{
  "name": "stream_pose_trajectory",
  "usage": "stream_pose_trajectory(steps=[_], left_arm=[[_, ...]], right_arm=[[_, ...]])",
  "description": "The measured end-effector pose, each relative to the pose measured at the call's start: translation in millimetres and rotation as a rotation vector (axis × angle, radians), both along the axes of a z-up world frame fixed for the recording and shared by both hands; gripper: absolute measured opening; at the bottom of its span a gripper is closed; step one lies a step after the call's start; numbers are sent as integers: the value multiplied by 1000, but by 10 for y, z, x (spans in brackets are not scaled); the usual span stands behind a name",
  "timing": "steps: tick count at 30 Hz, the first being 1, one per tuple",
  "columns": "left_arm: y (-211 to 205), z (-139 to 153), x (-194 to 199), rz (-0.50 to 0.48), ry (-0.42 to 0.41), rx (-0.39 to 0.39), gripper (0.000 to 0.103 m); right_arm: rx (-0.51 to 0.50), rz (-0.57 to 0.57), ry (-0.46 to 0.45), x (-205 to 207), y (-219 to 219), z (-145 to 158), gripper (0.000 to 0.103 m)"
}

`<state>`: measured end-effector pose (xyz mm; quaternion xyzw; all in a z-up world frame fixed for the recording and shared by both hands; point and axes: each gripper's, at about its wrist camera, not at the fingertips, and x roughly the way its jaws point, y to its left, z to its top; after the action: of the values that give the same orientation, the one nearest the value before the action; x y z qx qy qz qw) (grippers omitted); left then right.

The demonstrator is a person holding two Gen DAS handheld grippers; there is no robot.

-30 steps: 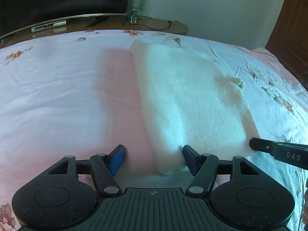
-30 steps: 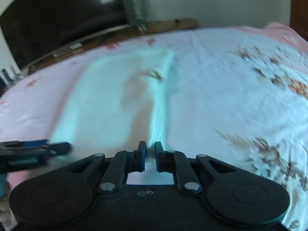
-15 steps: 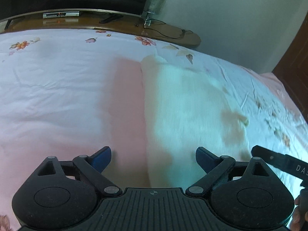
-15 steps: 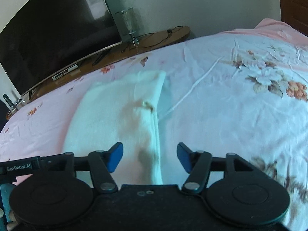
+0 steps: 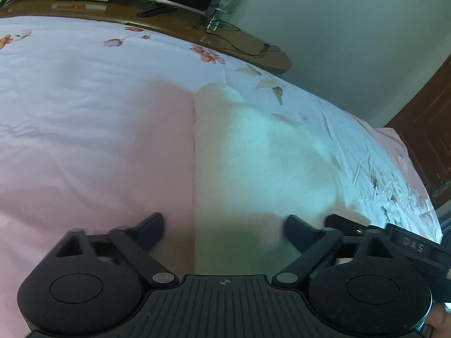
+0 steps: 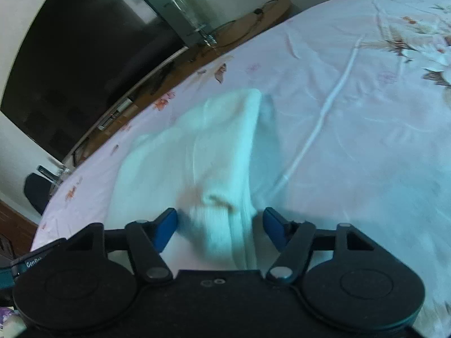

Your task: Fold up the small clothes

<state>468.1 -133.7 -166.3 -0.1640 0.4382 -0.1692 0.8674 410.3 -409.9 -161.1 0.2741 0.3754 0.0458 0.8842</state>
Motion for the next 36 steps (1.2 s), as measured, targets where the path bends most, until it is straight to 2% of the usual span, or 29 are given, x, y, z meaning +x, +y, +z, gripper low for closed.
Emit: stream_pose_trajectory(steps=[1,2,4,7,14,20,30,36], left_arm=[[-7,-9,19,-8,11,-28,51],[-7,-9,26,3,24,-49,49],[-35,13,15,11,22,-63,35],[-64,94,-23,7,-3,-52,29],[108,345,-67,15,-66,-93,26],[576,568,-128,44,-109,-102,26],[1981,804,-242,156,-184,-50,26],[2744,675,-266,224,-187,9,26]], right_arm=[[16,4,-5,21,-9,-15,48],[31,17,-4,44,-2,-27,40],[28,30,-14,41,38,-14,34],[-21,41,-45,-8,122,69,30],[-34,66,-130,-23,301,402,29],[-31,107,-167,13,606,675,29],[-5,213,-229,192,1833,803,29],[13,292,-244,389,2615,641,29]])
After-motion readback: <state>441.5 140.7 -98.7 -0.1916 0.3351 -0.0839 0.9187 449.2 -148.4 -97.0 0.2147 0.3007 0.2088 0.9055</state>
